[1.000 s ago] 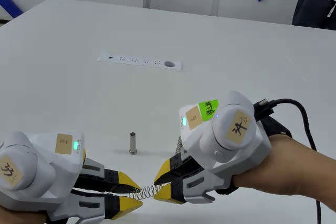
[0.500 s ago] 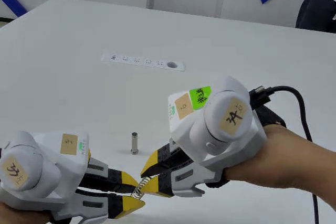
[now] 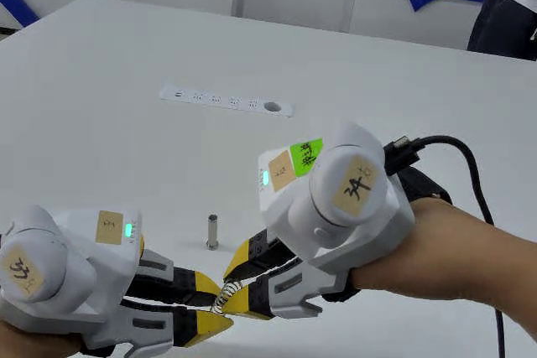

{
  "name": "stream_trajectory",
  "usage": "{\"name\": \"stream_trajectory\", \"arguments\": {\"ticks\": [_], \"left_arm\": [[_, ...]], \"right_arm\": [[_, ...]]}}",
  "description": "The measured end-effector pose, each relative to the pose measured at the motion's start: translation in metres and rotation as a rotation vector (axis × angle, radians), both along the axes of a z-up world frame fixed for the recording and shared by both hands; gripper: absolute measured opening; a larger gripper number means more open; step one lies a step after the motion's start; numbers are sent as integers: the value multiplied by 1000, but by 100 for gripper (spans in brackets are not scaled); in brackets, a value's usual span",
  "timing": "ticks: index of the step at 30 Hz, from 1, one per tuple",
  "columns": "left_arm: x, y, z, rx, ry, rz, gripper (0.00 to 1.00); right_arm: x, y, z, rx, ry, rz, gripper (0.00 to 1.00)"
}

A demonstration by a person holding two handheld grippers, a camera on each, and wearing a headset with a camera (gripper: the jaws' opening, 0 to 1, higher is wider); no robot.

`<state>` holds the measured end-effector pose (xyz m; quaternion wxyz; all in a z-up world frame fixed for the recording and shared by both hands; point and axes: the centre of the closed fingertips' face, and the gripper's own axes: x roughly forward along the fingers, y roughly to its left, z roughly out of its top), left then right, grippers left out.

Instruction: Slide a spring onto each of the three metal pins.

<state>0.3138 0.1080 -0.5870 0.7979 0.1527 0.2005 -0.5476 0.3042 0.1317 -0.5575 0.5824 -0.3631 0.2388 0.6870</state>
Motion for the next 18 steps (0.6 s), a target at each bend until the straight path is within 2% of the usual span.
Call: {"name": "stream_trajectory", "arguments": {"ticks": [13, 18], "left_arm": [[1, 1, 0, -2, -7, 3, 11], [4, 5, 0, -3, 0, 32, 21]], "right_arm": [[0, 3, -1, -13, 8, 0, 12], [3, 4, 1, -15, 6, 2, 12]]}}
